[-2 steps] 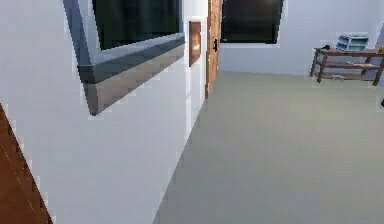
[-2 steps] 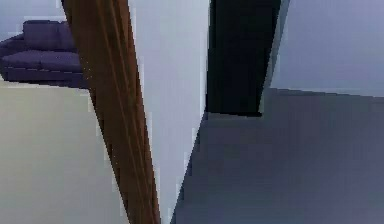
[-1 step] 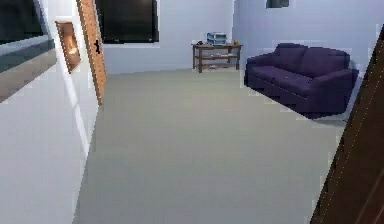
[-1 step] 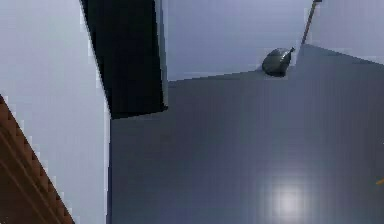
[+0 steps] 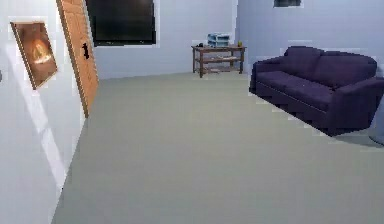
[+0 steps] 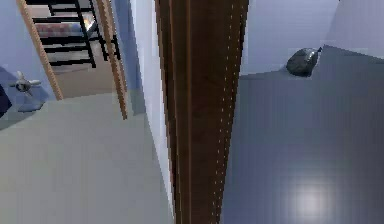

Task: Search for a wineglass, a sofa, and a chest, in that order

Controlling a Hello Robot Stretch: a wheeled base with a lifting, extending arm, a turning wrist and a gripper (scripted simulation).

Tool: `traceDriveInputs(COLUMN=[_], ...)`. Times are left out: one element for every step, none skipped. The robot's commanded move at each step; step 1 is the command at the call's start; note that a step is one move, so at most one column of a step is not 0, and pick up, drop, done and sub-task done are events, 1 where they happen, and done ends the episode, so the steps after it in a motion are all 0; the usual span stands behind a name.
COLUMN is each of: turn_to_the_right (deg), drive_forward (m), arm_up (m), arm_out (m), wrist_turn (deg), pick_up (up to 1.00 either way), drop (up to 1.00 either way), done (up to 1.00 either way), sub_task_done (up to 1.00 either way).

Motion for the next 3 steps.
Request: traceDriveInputs(turn_to_the_right=[21.0, 0.0, 27.0], drive_forward=[0.00, 0.30, 0.00], arm_up=[0.00, 0.00, 0.00], arm_out=[0.00, 0.00, 0.00], wrist_turn=[0.0, 0.0, 0.0], pick_up=[0.00, 0.00, 0.00], drop=[0.00, 0.00, 0.00], done=[0.00, 0.00, 0.00], sub_task_done=[0.00, 0.00, 0.00])
